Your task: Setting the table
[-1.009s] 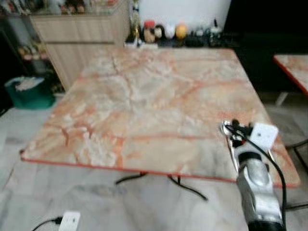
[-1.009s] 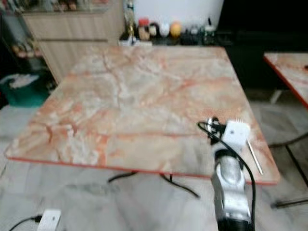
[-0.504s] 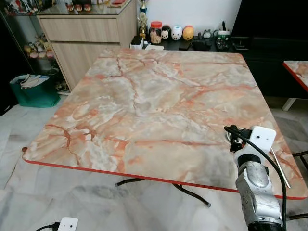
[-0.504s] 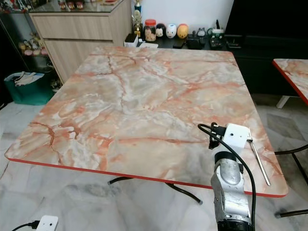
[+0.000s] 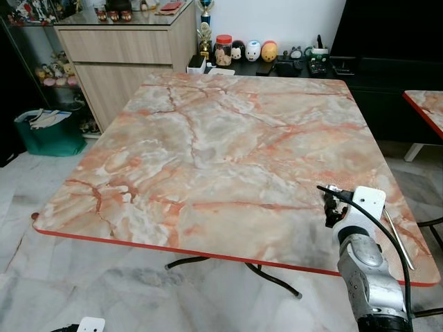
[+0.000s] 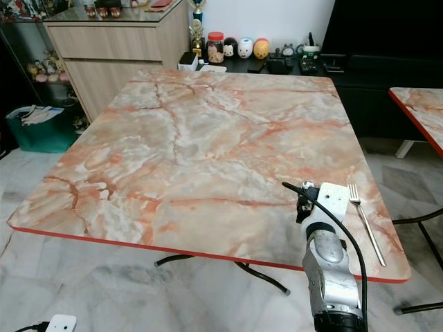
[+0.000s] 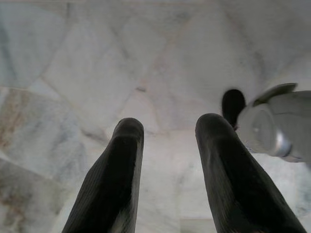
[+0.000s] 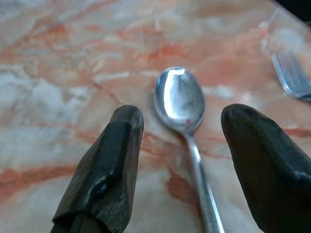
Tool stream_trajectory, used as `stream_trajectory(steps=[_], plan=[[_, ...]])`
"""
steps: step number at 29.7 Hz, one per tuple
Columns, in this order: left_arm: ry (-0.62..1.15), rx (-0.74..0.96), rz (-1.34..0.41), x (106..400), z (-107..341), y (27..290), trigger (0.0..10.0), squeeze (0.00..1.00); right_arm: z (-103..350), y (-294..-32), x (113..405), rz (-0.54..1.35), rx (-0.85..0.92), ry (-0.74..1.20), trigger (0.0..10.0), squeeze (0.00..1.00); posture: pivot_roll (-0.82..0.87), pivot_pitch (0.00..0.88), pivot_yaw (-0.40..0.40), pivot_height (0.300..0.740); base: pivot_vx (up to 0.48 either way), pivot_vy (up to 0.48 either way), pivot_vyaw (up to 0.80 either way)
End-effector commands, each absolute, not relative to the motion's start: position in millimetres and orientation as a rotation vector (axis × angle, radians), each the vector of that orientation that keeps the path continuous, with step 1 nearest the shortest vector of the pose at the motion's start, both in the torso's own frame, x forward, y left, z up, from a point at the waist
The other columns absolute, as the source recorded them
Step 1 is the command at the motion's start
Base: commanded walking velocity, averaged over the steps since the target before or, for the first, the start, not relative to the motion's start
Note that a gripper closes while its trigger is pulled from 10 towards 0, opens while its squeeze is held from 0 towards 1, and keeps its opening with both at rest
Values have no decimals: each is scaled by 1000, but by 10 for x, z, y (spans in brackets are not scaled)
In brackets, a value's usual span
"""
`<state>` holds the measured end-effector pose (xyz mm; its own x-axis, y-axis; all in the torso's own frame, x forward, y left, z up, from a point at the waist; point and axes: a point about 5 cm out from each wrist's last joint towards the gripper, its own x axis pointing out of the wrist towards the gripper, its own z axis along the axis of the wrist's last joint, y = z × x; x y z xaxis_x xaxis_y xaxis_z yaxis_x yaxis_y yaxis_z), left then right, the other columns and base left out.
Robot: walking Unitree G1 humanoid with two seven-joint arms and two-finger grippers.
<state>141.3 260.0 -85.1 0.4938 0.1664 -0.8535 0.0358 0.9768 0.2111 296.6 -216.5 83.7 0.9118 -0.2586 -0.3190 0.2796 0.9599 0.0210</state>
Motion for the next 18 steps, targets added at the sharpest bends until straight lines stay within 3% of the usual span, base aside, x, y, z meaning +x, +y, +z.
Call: stream_trajectory(steps=[1,8,18], plan=[[1059,214,79,1420,-860,2571,10000,0,843,-2164,2991,-271,72,336,10000,0,55,0,-2,711,0,0,0],[1057,212,81,1431,-859,2563,10000,0,858,-2211,3022,-286,73,346,10000,0,53,0,0,711,0,0,0],[1058,222,114,1395,-787,2803,10000,0,796,-2224,3023,-284,113,385,10000,0,55,0,0,711,0,0,0]])
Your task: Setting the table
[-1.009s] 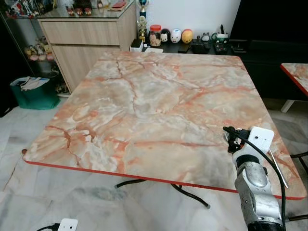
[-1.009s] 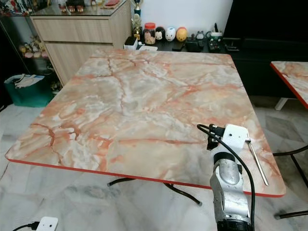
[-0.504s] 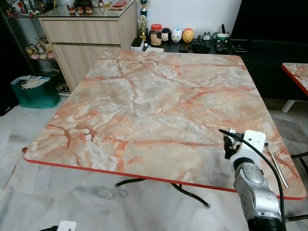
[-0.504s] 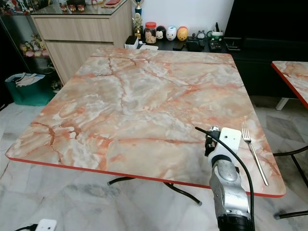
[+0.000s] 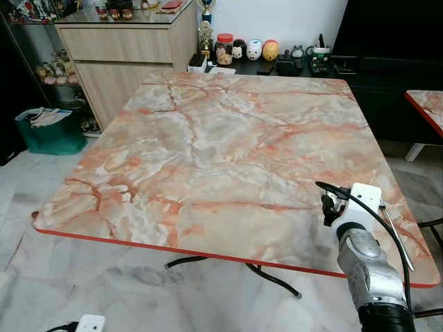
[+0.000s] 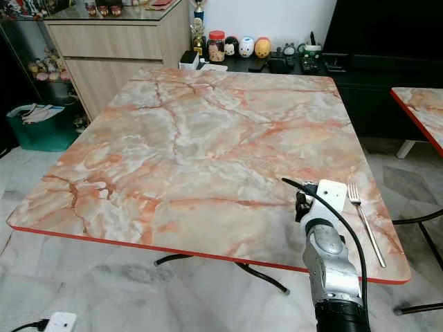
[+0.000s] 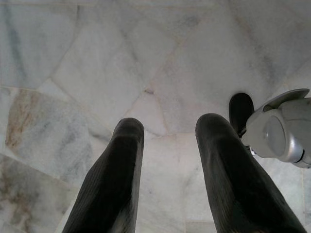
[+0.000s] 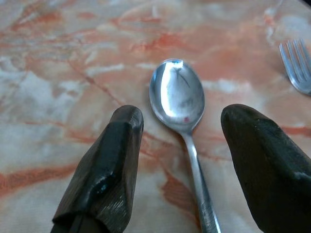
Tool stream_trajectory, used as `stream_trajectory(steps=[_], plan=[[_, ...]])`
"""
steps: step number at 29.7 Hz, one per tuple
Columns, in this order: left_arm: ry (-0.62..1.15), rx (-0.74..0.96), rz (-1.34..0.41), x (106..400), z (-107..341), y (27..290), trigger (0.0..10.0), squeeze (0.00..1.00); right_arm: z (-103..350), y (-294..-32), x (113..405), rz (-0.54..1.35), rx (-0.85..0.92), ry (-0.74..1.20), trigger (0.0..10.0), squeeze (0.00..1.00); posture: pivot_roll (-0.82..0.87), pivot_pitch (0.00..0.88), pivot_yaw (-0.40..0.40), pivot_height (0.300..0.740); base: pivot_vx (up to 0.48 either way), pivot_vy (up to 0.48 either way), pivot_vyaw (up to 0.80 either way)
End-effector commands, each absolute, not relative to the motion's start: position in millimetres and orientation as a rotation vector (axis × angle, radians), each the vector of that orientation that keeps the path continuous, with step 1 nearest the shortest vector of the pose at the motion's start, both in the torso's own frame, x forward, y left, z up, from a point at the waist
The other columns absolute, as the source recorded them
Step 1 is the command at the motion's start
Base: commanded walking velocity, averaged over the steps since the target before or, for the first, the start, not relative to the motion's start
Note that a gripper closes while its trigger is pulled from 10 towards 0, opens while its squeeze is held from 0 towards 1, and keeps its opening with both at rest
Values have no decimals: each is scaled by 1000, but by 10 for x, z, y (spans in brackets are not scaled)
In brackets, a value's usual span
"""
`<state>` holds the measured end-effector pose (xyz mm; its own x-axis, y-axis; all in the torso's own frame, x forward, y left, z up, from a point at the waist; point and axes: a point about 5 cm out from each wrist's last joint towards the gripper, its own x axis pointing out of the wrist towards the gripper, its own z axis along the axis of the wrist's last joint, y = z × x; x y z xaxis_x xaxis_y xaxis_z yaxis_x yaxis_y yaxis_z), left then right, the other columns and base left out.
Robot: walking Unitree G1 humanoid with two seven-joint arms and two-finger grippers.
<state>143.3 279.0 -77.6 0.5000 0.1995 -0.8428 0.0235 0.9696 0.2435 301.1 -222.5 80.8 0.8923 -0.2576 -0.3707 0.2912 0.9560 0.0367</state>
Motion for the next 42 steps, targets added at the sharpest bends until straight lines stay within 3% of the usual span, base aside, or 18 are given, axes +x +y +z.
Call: stream_trajectory(steps=[1,17,24,25,26,27,42], plan=[[1058,222,114,1394,-786,2806,10000,0,777,-2220,3021,-283,129,393,10000,0,55,0,0,711,0,0,0],[1056,209,85,1439,-860,2552,10000,0,707,-2277,3031,-303,154,423,10000,0,57,0,0,711,0,0,0],[1051,213,95,1500,-816,2624,10000,0,677,-2235,3040,-269,155,440,10000,0,57,0,0,711,0,0,0],[1051,215,98,1500,-808,2648,10000,0,672,-2225,3041,-263,152,444,9176,0,59,0,-1,711,0,0,0],[1053,217,103,1494,-797,2687,10000,0,661,-2215,3039,-261,150,450,3529,0,60,0,-2,711,0,0,0],[1055,217,107,1480,-795,2708,10000,0,654,-2209,3038,-261,150,454,0,0,62,0,-4,711,0,0,0],[1071,208,93,1362,-863,2624,10000,0,657,-2208,3042,-261,144,448,0,0,64,0,-6,711,0,0,0]])
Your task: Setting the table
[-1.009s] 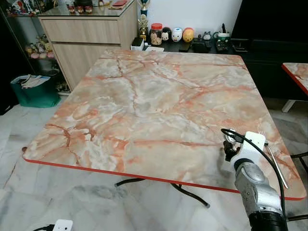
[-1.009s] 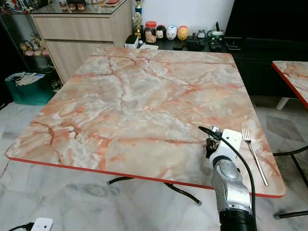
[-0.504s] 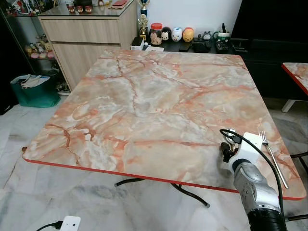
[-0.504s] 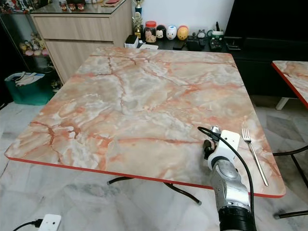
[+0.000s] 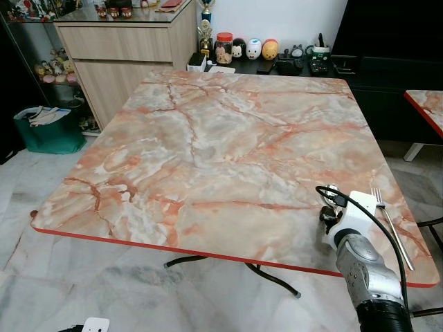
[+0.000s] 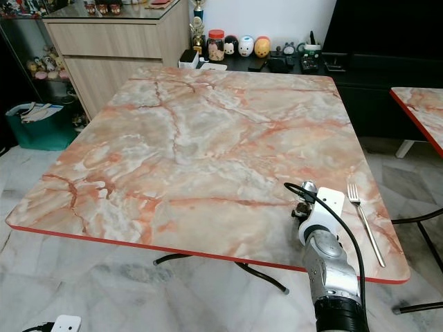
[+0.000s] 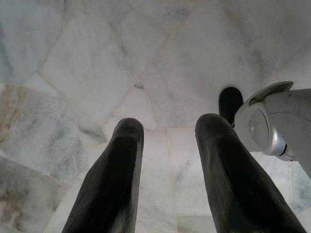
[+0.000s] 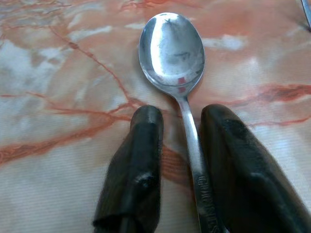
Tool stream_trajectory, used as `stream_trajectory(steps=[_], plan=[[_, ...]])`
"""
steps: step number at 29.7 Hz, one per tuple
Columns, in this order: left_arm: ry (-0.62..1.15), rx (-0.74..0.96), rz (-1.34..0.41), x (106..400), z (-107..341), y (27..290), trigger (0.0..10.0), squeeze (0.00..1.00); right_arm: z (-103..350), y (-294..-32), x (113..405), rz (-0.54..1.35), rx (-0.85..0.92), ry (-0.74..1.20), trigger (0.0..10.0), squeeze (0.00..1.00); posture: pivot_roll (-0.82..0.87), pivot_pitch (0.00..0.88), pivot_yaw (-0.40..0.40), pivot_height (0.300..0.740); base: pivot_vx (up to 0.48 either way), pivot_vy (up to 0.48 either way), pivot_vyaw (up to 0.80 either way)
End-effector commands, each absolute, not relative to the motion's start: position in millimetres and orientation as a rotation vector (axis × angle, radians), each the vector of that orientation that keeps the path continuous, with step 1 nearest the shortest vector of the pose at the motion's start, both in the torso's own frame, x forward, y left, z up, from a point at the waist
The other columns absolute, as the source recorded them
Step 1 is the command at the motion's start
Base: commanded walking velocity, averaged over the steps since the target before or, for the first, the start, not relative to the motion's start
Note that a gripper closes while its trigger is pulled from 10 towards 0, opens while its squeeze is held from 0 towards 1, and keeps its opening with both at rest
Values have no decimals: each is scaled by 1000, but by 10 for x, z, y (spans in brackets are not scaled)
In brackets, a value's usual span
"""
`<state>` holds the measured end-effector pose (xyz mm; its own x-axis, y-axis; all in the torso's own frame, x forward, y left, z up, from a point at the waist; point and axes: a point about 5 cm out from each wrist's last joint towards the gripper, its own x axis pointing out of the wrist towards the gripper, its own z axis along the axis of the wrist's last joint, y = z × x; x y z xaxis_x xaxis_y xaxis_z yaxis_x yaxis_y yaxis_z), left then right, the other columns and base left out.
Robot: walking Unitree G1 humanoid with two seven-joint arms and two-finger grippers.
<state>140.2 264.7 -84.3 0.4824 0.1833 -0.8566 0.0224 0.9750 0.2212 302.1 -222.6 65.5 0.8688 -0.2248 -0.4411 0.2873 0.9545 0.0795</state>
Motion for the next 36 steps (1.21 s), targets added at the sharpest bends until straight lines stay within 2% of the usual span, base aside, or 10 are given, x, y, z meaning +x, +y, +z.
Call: stream_trajectory(steps=[1,29,31,35,36], plan=[[1071,207,93,1360,-865,2622,10000,0,657,-2205,3042,-260,145,448,0,0,67,0,-8,711,0,0,0],[1073,203,75,1411,-878,2530,10000,0,676,-2102,3089,-206,143,437,0,0,70,0,-10,711,0,0,0],[1073,202,76,1409,-879,2530,10000,0,683,-2078,3092,-186,74,439,0,0,68,0,-9,711,0,0,0],[1073,200,78,1406,-880,2530,10000,0,720,-2024,3098,-172,63,410,0,0,68,0,-10,711,0,0,0],[1072,197,82,1403,-881,2531,10000,0,786,-1980,3103,-155,35,354,3569,0,67,0,-11,711,0,0,0]])
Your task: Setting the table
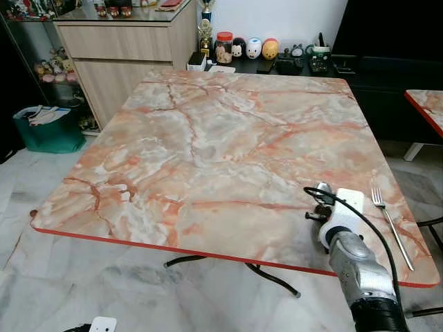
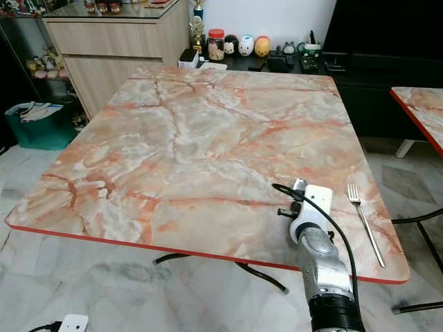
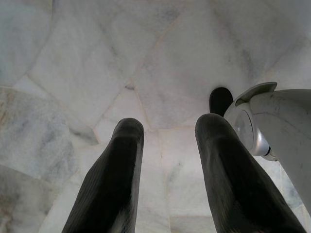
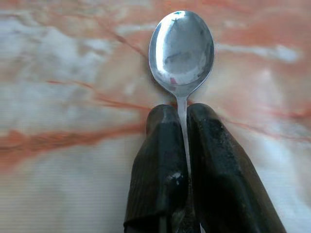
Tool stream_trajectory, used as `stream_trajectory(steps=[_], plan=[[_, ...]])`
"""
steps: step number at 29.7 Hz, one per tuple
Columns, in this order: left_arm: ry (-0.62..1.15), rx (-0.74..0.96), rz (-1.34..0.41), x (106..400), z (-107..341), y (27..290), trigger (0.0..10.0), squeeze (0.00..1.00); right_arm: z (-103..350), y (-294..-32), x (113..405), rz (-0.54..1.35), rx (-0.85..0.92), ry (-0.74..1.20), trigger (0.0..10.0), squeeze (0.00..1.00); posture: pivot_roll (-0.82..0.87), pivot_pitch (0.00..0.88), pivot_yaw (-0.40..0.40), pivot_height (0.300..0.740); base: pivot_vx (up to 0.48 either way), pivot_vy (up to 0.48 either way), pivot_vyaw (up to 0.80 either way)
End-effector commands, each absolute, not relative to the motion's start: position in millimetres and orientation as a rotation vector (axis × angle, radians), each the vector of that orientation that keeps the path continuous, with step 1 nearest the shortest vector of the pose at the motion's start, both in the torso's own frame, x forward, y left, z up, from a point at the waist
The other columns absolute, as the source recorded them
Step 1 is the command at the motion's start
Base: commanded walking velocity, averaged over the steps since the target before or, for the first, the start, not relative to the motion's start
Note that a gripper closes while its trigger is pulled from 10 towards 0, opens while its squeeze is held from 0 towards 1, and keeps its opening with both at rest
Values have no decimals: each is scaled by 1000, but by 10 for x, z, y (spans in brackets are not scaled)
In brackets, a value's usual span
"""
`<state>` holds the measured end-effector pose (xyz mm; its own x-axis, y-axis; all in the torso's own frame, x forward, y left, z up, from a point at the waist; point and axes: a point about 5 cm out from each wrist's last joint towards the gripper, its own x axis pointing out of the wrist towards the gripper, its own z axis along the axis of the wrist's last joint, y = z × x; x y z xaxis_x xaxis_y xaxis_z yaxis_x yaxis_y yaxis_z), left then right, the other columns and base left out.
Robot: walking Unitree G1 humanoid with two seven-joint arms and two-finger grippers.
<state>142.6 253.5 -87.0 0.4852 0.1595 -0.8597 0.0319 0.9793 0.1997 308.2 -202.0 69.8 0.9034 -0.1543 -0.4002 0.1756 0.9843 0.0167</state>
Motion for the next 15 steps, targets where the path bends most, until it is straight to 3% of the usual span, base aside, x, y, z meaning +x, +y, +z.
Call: stream_trajectory(steps=[1,3,4,15], plan=[[1072,196,84,1402,-881,2531,10000,0,806,-1962,3102,-148,31,340,4902,0,67,0,-11,711,0,0,0],[1072,195,85,1402,-881,2532,10000,0,815,-1952,3101,-145,32,334,4902,0,63,0,-10,711,0,0,0],[1072,191,90,1398,-882,2533,10000,0,825,-1927,3092,-130,14,332,10000,0,61,0,-11,711,0,0,0],[1069,144,146,1374,-880,2571,10000,0,1234,-1612,2941,18,-152,67,10000,0,51,0,-19,711,0,0,0]])
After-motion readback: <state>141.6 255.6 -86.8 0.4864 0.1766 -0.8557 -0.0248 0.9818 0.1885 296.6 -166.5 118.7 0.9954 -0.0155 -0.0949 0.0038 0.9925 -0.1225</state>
